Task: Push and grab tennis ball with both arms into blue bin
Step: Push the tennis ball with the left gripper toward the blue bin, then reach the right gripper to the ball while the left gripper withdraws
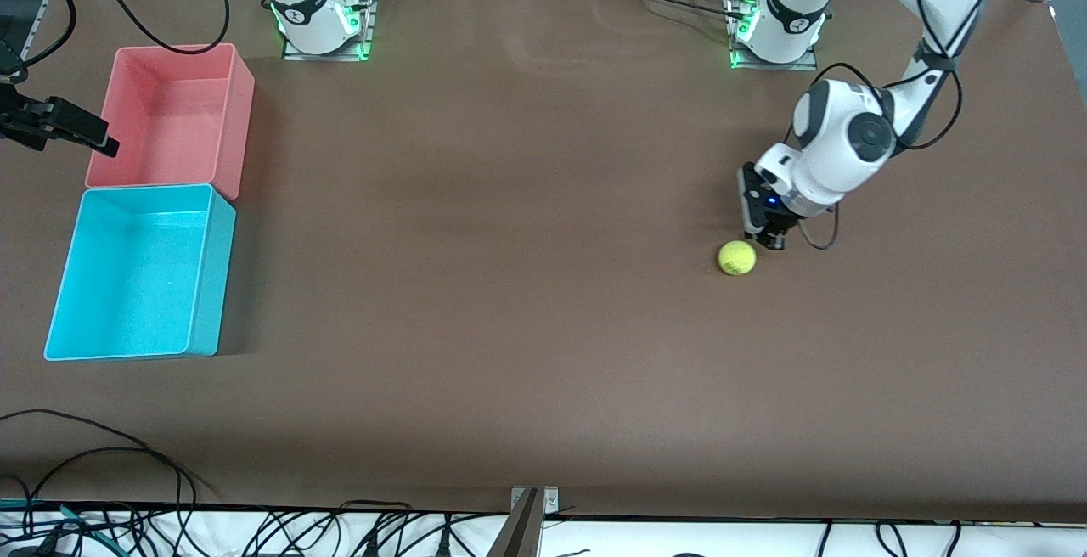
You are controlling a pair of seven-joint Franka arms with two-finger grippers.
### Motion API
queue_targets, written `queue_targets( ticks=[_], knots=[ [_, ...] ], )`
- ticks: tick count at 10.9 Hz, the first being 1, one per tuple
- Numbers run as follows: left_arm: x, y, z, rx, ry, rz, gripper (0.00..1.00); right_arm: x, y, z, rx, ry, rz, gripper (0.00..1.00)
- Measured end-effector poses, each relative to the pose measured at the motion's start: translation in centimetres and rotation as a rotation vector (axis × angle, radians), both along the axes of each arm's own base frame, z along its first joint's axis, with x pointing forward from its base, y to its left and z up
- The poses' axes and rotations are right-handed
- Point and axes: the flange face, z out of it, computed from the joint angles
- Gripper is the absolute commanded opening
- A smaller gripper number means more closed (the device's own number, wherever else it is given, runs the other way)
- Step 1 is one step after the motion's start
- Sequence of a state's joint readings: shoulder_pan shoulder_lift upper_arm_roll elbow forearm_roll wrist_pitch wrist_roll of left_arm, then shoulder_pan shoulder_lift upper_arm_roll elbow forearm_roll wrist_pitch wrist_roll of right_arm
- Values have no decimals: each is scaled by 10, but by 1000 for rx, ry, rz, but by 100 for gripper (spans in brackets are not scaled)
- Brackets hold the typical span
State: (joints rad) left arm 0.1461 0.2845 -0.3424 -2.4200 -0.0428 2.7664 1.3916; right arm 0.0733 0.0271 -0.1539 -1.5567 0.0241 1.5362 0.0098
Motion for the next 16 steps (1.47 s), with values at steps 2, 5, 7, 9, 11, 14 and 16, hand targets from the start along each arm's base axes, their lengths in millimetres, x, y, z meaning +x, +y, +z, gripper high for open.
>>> queue_targets(
  ticks=[2,5,7,9,11,14,16],
  knots=[
    [1,-9,14,18,-29,1,0,0,0,0,0,0,0,100],
    [10,38,17,67,-48,15,0,0,0,0,0,0,0,100],
    [20,87,23,90,-69,59,0,0,0,0,0,0,-1,100],
    [37,130,40,100,-105,121,8,0,-3,1,0,-2,-5,100],
    [66,167,72,113,-120,184,100,-1,-4,1,0,-3,-7,100],
    [120,209,128,120,-110,249,100,0,2,0,0,0,3,100],
    [139,216,136,74,-108,324,100,2,11,-3,0,9,19,100]
  ],
)
